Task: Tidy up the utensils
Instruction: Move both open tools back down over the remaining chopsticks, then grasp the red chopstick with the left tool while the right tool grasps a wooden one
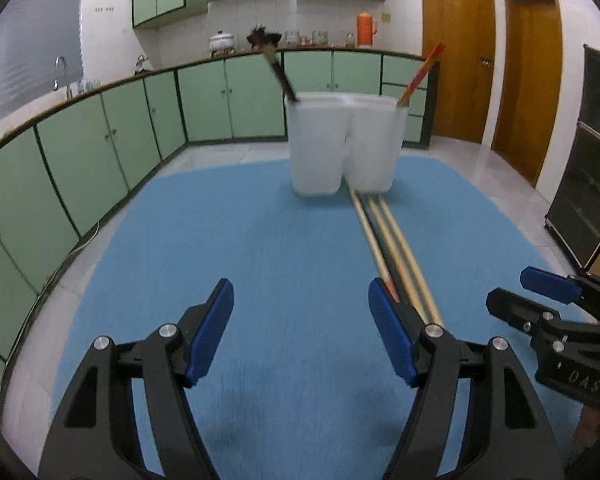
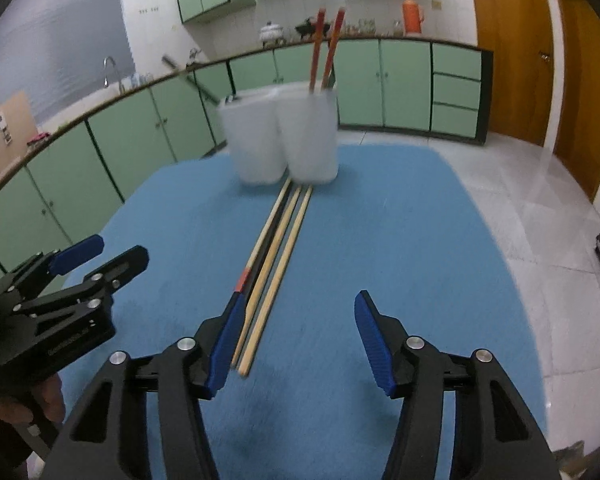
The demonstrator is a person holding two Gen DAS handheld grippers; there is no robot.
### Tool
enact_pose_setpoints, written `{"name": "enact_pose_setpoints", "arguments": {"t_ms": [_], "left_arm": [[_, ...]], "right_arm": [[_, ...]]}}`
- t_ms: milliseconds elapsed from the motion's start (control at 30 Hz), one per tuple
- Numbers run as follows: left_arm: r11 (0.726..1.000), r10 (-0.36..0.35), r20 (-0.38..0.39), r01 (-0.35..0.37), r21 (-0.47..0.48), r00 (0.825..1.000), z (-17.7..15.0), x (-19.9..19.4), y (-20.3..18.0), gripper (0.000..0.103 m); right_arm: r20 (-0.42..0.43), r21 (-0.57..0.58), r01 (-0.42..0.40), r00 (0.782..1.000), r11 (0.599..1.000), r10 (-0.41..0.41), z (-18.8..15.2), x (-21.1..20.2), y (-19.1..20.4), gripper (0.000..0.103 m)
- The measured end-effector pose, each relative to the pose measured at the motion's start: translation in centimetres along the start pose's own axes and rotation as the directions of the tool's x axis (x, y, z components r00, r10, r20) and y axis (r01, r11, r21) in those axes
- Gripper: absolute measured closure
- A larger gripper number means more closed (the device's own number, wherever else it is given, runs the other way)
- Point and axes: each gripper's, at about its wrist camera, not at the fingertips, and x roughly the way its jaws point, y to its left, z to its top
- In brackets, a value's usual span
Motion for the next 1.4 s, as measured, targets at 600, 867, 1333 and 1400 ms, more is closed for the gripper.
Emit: {"name": "enact_pose_setpoints", "arguments": {"t_ms": [600,867,1333,1400], "left_arm": [[1.000,-0.007,-0.058,0.007,0.001,0.998,-2.1,0.2,-0.2,0.035],[0.996,-0.081,-0.086,0.083,0.018,0.993,-2.3,0.4,-1.3,0.035],[0.989,-0.106,-0.213,0.125,0.081,0.971,-2.9,2.9,-4.7,0.036],[0.989,-0.101,-0.228,0.122,0.078,0.968,-2.9,3.2,-4.8,0.036]], "right_arm": [[-0.113,-0.074,0.024,0.993,0.997,-0.033,-1.8,2.9,1.2,0.062],[-0.080,0.004,0.051,0.996,0.999,-0.050,-1.5,2.0,-2.0,0.062],[-0.072,0.060,0.030,0.997,0.998,-0.025,-1.5,1.9,-3.6,0.062],[-0.072,0.064,0.027,0.997,0.998,-0.022,-1.5,1.9,-3.6,0.062]]}}
